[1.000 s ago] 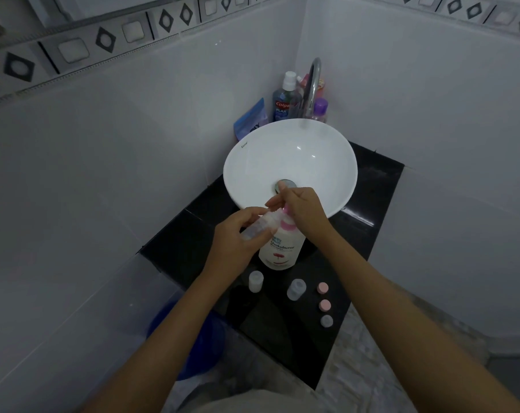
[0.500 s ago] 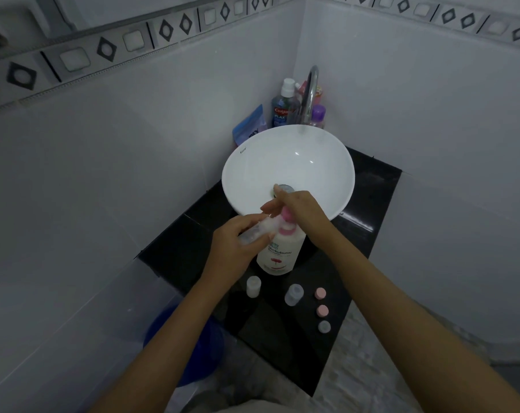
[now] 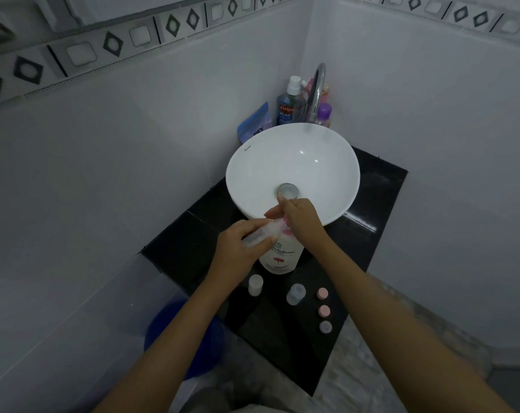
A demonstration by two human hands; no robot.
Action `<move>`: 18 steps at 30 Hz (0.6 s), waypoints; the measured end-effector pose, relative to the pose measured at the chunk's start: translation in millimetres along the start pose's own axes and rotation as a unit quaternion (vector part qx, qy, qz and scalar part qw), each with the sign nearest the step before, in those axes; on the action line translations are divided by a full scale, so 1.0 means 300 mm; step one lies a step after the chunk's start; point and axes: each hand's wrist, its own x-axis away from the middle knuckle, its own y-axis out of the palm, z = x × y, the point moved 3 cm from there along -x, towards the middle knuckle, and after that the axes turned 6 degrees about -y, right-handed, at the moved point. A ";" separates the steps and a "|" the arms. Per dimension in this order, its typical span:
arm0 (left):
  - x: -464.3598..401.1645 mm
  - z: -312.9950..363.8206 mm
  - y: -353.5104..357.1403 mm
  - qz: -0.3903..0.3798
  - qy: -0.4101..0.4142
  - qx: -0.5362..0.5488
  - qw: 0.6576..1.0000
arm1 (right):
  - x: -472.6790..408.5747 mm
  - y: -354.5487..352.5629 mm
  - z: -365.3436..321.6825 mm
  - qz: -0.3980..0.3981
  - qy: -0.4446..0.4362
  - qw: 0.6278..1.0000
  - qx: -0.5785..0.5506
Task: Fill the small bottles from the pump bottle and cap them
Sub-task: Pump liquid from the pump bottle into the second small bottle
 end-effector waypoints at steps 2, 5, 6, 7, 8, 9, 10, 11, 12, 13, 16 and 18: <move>0.002 0.009 -0.003 0.001 0.003 0.006 1.000 | -0.004 -0.012 -0.018 -0.006 0.001 1.000 0.006; -0.001 0.035 -0.012 0.007 0.024 0.007 1.000 | -0.014 -0.027 -0.050 -0.013 -0.006 1.000 -0.007; -0.001 0.041 -0.015 0.008 0.029 0.008 1.000 | -0.014 -0.027 -0.054 -0.011 -0.013 1.000 -0.018; 0.000 0.044 -0.015 0.009 0.031 0.010 0.999 | -0.013 -0.026 -0.052 -0.005 -0.020 1.000 -0.022; 0.000 0.045 -0.014 0.010 0.031 0.011 0.999 | -0.012 -0.026 -0.049 0.006 -0.025 1.000 -0.018; 0.001 0.044 -0.013 0.009 0.029 0.012 0.999 | -0.011 -0.026 -0.044 0.015 -0.028 0.999 -0.010; 0.001 0.041 -0.011 0.008 0.025 0.015 1.000 | -0.011 -0.025 -0.038 0.018 -0.028 0.999 -0.003; 0.002 0.036 -0.008 0.008 0.020 0.019 1.000 | -0.013 -0.022 -0.032 0.016 -0.024 1.000 0.002; 0.002 0.030 -0.006 0.008 0.016 0.020 1.000 | -0.014 -0.019 -0.024 0.014 -0.017 1.000 0.003; 0.002 0.024 -0.004 0.007 0.012 0.017 1.000 | -0.015 -0.016 -0.016 0.015 -0.009 1.000 0.000; 0.001 0.008 0.002 0.001 0.000 0.005 1.000 | -0.010 -0.001 0.009 0.023 -0.005 1.000 -0.017; 0.002 0.007 0.000 0.002 -0.002 0.003 1.000 | -0.005 0.006 0.013 0.028 -0.006 1.000 -0.010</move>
